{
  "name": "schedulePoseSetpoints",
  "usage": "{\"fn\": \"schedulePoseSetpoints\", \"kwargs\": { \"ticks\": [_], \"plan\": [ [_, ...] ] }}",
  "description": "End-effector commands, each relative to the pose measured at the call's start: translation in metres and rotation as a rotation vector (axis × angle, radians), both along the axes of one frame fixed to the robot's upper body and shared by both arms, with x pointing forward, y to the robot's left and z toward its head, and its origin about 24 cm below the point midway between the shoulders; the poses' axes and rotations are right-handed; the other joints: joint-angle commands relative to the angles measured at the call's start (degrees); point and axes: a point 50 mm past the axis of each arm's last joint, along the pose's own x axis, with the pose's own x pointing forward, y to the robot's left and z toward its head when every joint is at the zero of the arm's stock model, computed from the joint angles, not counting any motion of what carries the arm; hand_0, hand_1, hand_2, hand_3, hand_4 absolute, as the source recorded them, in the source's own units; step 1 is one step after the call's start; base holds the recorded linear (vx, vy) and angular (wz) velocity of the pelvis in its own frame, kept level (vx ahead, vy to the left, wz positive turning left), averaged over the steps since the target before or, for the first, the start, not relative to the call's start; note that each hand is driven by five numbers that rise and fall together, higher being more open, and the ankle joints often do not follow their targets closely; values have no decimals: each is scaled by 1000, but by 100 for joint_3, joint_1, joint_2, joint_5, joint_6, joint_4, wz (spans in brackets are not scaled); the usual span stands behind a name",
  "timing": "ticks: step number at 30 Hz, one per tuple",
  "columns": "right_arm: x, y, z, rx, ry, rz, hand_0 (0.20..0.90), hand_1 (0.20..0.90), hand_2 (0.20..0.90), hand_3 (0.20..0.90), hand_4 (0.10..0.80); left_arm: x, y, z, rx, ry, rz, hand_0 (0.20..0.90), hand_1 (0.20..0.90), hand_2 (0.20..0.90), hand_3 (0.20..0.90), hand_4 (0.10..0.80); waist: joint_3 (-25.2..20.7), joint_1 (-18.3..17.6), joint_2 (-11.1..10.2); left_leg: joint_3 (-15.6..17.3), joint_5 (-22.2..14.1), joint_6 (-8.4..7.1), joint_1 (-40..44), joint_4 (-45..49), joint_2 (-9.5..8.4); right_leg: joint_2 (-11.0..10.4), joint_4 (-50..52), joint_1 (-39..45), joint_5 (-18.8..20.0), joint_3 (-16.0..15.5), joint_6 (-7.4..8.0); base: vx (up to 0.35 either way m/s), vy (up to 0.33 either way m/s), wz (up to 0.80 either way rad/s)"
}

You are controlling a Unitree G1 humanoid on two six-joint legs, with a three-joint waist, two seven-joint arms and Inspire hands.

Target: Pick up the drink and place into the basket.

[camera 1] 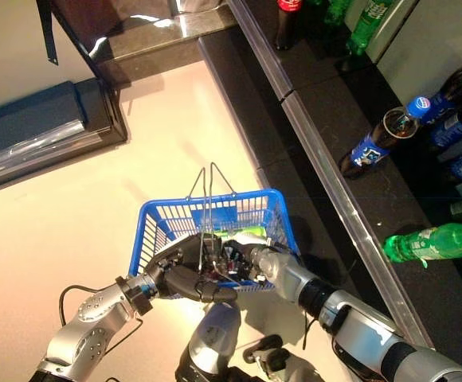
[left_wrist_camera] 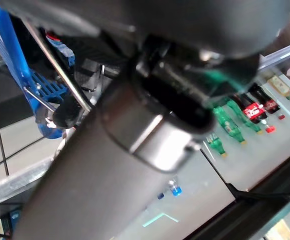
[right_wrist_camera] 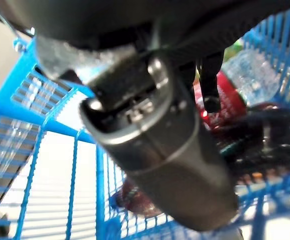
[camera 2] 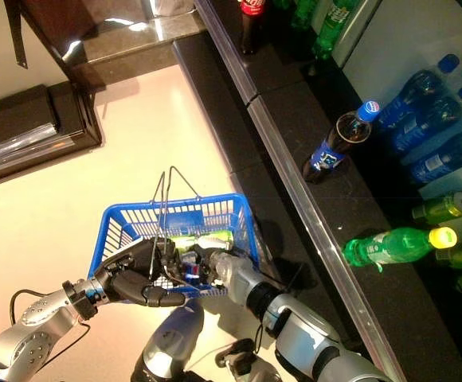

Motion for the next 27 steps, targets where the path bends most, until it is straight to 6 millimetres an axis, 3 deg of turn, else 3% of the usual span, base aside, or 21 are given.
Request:
{"fn": "schedulePoseSetpoints", "kwargs": {
  "ticks": [1, 10, 14, 20, 21, 23, 27],
  "plan": [
    [18, 4, 25, 14, -176, -25, 900, 900, 900, 900, 800, -18, -51, 148, -433, -780, -397, 300, 300, 300, 200, 100, -179, -106, 1, 377, -76, 377, -254, 274, -165, 94, -1053, 303, 1236, 246, 35, 0, 0, 0],
    [28, -11, 46, 185, -283, -127, 900, 900, 900, 900, 800, -13, -46, 144, -449, -737, -353, 300, 300, 300, 200, 100, -184, -300, 37, 467, -83, 388, -172, 242, -134, 85, -1043, 267, 1275, 350, 62, -4, 9, -1],
    [26, -7, 87, 329, -396, -131, 900, 900, 900, 900, 800, -8, -33, 136, -441, -704, -281, 300, 300, 300, 200, 100, -178, -485, -38, 576, -141, 359, -92, 283, -55, 83, -1002, 256, 1279, 422, 77, 12, -3, -4],
    [15, -8, 132, 522, -520, -80, 900, 900, 900, 900, 800, -1, -23, 122, -449, -671, -175, 300, 300, 300, 200, 100, -174, -744, -71, 744, -193, 353, -1, 313, 44, 124, -963, 211, 1250, 605, 70, 2, 18, -17],
    [15, -8, 132, 524, -522, -81, 900, 900, 900, 900, 800, -1, -23, 122, -450, -671, -175, 300, 300, 300, 200, 100, -186, -753, -71, 735, -165, 358, -16, 296, 38, 123, -982, 202, 1273, 594, 70, -14, 35, -19],
    [2, -15, 152, 667, -526, -31, 900, 900, 900, 900, 800, 0, -17, 117, -466, -661, -118, 300, 300, 300, 200, 100, -206, -917, -99, 809, -192, 357, 23, 302, 84, 154, -979, 168, 1255, 692, 69, -11, 36, -20],
    [-19, -24, 164, 846, -515, 29, 900, 900, 900, 900, 800, 6, -5, 101, -421, -638, 24, 300, 300, 300, 200, 100, -266, -1102, -154, 932, -213, 353, 105, 303, 163, 181, -960, 153, 1252, 807, 91, 13, 1, -9]
  ]
}}
